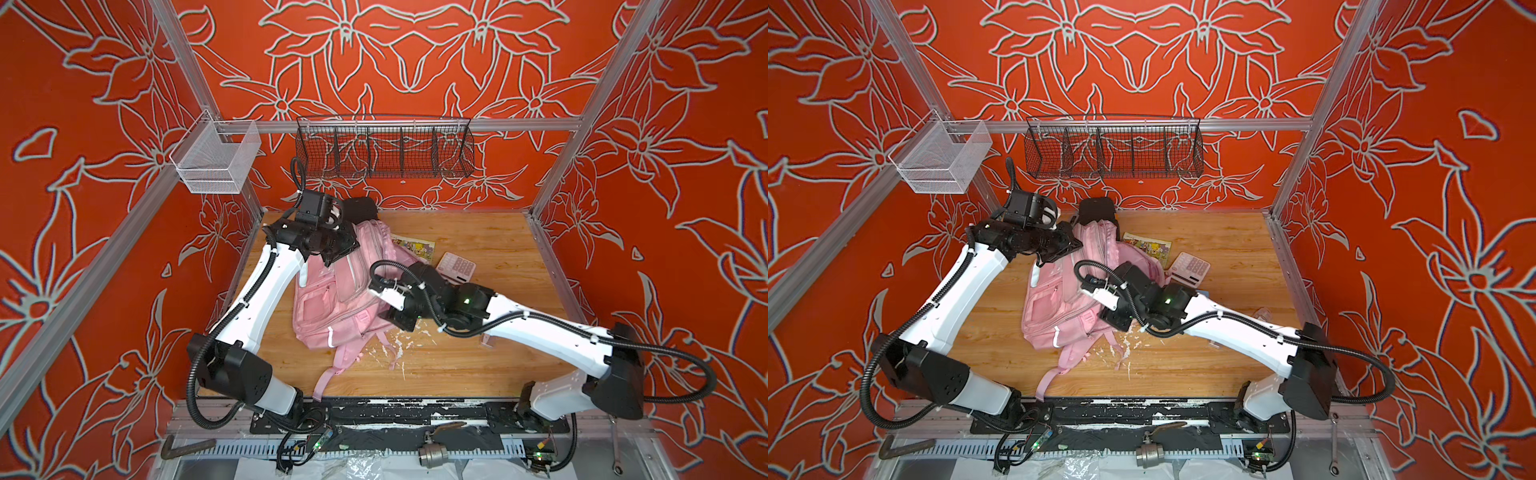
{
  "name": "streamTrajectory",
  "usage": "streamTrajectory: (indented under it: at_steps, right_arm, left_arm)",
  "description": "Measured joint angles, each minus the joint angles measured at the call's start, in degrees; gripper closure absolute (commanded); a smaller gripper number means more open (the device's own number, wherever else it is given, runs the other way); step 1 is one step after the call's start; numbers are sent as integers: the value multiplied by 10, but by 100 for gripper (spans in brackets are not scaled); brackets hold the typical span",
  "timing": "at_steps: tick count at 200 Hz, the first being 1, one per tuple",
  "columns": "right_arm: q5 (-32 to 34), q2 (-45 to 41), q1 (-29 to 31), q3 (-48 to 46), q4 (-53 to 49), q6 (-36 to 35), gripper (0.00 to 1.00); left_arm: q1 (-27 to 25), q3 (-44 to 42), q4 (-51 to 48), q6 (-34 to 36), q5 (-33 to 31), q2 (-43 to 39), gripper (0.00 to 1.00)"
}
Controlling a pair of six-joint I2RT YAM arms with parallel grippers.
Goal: Pack the student bag
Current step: 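Release the zipper pull and raise the right gripper away from the backpack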
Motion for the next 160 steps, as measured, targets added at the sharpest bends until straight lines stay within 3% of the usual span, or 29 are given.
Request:
streamTrajectory:
  at_steps: [29,70,160]
  right_arm:
    - [-2,-39,-77,-18,-1,33,38]
    - [-3,-8,-158,-17,-9,98,39]
    - [-95,146,-266,47,-20,237,42]
  left_arm:
    - [0,41,-87,80,-26,15,100]
    - [0,47,-167,153,-64,30,100]
    - [-5,10,-240,195,-130,60,100]
